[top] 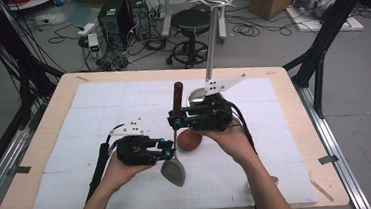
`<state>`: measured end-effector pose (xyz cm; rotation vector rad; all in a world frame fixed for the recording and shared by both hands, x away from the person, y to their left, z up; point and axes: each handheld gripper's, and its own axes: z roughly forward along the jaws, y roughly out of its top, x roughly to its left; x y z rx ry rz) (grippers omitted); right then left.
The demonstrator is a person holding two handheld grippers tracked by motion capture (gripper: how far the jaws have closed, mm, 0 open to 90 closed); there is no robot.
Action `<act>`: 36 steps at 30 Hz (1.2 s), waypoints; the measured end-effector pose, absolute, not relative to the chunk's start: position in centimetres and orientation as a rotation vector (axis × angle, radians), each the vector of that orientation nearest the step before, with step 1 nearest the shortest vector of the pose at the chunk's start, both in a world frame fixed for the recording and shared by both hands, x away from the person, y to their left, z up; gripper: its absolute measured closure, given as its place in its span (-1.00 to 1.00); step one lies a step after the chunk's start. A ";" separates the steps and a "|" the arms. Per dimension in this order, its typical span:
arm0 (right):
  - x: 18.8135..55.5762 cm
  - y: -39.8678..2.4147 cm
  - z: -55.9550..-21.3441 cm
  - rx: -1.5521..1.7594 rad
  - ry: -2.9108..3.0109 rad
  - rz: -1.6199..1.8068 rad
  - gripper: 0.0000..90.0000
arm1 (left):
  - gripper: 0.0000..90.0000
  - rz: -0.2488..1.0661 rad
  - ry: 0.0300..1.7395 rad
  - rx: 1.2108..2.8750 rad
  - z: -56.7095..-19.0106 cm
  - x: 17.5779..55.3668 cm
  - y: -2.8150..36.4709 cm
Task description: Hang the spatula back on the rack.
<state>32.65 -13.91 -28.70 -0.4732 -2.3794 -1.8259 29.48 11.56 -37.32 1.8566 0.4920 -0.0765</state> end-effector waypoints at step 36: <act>31.4 -13.4 -28.2 -0.616 -2.502 -1.926 0.56 | 0.87 0.140 0.545 1.864 -35.9 28.6 9.9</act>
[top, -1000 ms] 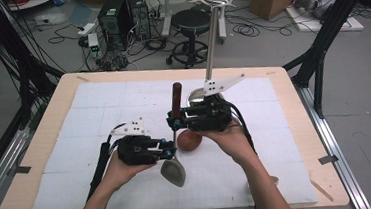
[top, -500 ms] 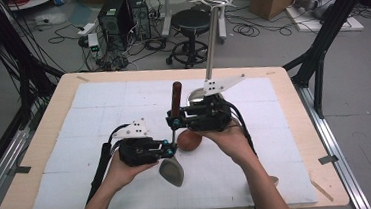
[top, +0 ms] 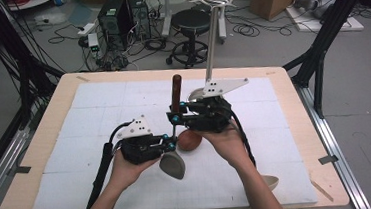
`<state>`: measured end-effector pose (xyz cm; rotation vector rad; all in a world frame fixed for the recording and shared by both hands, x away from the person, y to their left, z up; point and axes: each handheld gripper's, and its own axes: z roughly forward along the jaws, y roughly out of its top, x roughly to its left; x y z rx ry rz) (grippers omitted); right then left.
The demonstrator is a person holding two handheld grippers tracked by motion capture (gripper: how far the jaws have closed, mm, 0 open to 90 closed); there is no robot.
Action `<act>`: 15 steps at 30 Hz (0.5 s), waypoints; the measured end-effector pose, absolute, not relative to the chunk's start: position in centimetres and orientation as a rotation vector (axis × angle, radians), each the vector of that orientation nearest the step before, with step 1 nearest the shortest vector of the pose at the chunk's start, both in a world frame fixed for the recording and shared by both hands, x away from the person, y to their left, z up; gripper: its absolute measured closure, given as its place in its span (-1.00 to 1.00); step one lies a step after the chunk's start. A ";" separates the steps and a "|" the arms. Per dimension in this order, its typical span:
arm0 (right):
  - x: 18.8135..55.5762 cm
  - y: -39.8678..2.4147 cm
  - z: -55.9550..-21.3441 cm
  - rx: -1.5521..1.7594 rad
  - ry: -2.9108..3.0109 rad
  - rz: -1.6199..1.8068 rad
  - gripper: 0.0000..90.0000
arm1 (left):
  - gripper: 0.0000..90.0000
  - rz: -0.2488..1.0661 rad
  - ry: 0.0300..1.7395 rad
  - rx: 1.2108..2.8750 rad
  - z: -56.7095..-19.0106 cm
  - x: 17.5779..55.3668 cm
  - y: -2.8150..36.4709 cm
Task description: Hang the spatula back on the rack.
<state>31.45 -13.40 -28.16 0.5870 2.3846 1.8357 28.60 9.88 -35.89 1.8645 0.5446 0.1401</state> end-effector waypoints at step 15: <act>31.7 -13.8 -28.1 0.476 2.446 1.923 0.63 | 0.59 -0.039 0.495 1.809 -35.9 29.3 10.8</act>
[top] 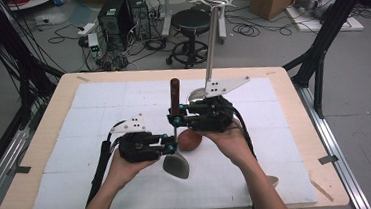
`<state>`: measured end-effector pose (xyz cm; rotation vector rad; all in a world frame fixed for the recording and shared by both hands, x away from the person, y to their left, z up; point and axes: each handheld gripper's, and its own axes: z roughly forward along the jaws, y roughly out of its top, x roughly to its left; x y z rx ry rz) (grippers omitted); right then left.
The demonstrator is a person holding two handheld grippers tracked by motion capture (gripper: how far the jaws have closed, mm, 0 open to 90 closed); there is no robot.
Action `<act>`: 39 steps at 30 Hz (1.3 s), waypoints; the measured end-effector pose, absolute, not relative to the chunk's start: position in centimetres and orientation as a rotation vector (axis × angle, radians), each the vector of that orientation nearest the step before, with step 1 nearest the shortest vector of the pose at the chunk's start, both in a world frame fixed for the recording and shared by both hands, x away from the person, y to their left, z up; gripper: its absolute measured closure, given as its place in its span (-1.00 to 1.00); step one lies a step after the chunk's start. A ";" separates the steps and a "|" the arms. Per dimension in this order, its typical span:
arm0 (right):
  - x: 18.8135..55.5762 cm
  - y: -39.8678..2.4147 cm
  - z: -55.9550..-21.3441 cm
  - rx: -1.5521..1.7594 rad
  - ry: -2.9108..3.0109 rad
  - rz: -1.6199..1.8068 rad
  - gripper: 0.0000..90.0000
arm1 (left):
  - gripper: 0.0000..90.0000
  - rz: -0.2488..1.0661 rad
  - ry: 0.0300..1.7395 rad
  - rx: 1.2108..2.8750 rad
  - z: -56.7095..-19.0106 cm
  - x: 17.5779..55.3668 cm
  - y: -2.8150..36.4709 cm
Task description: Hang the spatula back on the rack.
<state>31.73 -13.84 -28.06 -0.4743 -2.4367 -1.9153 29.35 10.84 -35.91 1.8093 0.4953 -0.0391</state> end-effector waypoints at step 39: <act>31.7 -12.7 -29.2 -0.551 -2.435 -1.948 0.61 | 0.86 0.107 0.539 1.810 -35.6 28.7 10.5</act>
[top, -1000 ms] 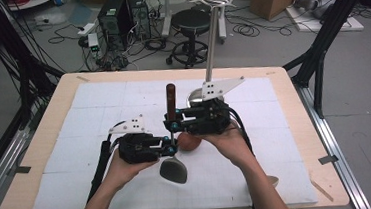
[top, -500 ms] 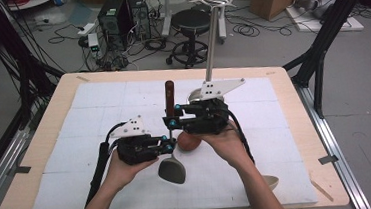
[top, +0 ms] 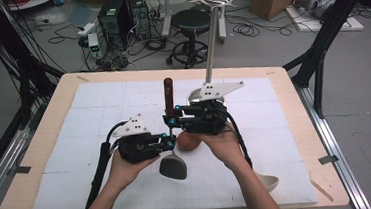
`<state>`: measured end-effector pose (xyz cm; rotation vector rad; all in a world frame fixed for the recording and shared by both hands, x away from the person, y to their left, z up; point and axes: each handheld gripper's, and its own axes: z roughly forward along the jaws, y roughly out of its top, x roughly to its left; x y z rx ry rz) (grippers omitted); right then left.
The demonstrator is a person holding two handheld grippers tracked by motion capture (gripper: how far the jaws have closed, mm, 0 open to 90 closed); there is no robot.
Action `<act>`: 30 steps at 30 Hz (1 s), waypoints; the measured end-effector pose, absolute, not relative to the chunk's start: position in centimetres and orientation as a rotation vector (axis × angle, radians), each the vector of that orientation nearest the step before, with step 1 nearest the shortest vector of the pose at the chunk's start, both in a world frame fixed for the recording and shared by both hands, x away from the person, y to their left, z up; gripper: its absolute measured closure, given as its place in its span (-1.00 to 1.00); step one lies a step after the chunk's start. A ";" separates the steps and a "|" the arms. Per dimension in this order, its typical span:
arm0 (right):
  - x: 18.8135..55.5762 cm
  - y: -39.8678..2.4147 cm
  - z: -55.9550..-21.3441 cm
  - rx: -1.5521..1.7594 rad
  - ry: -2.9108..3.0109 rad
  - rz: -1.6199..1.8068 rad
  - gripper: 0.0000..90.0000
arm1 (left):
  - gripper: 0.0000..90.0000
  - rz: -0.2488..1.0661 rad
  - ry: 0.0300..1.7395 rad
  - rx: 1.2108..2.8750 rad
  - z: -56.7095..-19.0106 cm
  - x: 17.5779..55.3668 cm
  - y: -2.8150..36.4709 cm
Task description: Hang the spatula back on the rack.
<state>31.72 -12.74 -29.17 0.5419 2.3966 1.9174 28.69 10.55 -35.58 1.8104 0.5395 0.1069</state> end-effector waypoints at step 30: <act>32.9 -15.3 -28.8 0.544 2.367 1.949 0.63 | -0.04 0.146 0.577 1.834 -36.1 28.7 14.2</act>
